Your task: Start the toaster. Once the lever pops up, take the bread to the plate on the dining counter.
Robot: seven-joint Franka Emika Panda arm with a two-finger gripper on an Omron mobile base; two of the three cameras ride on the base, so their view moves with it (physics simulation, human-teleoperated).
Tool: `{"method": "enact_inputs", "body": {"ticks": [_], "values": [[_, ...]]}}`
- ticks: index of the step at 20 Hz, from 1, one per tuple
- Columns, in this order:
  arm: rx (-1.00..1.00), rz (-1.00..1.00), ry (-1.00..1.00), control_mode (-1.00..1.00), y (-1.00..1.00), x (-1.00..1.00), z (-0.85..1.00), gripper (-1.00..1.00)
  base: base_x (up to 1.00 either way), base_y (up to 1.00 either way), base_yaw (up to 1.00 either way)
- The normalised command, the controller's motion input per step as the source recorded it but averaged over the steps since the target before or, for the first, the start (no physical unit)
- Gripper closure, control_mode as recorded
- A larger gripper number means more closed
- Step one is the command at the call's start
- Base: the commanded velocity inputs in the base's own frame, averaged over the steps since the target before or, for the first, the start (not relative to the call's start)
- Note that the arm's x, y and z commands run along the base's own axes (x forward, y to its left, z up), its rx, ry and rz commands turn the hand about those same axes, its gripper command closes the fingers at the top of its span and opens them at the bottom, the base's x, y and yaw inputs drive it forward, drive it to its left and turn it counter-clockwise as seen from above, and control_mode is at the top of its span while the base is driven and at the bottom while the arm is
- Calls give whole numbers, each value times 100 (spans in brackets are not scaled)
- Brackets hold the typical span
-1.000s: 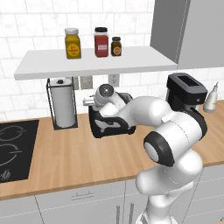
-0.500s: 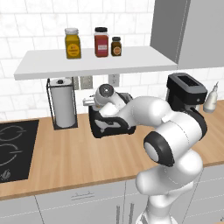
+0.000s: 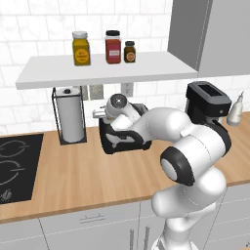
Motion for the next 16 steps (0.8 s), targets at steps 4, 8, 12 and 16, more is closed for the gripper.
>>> {"method": "enact_inputs", "body": {"ticks": [4, 8, 12, 16], "values": [[0, 0, 0, -100, 0, 0, 0, -100, 0, 0, 0], [0, 0, 0, -100, 0, 0, 0, -100, 0, 0, 0], [0, 0, 0, -100, 0, 0, 0, -100, 0, 0, 0], [0, 0, 0, -100, 0, 0, 0, -100, 0, 0, 0]]}}
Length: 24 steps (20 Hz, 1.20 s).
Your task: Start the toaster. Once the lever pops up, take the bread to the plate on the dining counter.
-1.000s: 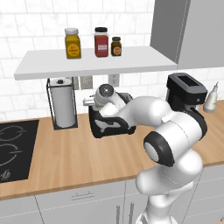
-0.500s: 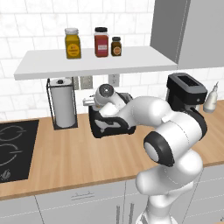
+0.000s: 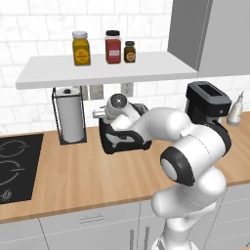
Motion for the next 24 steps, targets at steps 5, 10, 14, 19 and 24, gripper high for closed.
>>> {"method": "enact_inputs", "body": {"ticks": [5, 10, 14, 19, 24], "values": [[0, 0, 0, -100, 0, 0, 0, -100, 0, 0, 0], [0, 0, 0, -100, 0, 0, 0, -100, 0, 0, 0], [0, 0, 0, -100, 0, 0, 0, -100, 0, 0, 0], [0, 0, 0, -100, 0, 0, 0, -100, 0, 0, 0], [0, 0, 0, -100, 0, 0, 0, -100, 0, 0, 0]]}}
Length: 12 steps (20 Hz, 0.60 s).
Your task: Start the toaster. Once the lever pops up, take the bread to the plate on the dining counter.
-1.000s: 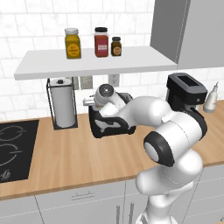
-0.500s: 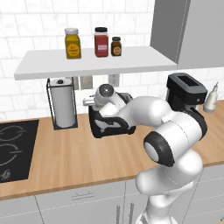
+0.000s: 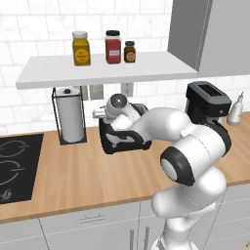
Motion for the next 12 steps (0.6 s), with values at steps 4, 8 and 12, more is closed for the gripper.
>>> {"method": "enact_inputs", "body": {"ticks": [4, 8, 12], "values": [[0, 0, 0, -100, 0, 0, 0, -100, 0, 0, 0], [0, 0, 0, -100, 0, 0, 0, -100, 0, 0, 0], [0, 0, 0, -100, 0, 0, 0, -100, 0, 0, 0]]}}
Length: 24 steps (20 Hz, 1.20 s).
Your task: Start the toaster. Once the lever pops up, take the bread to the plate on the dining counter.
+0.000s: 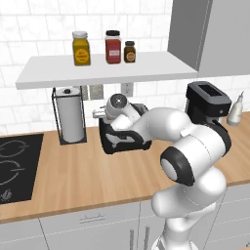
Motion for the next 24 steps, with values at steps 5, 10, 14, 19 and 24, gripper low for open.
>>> {"method": "enact_inputs", "body": {"ticks": [5, 10, 14, 19, 24], "values": [[0, 0, 0, -100, 0, 0, 0, -100, 0, 0, 0], [0, 0, 0, -100, 0, 0, 0, -100, 0, 0, 0], [0, 0, 0, -100, 0, 0, 0, -100, 0, 0, 0], [0, 0, 0, -100, 0, 0, 0, -100, 0, 0, 0], [0, 0, 0, -100, 0, 0, 0, -100, 0, 0, 0]]}}
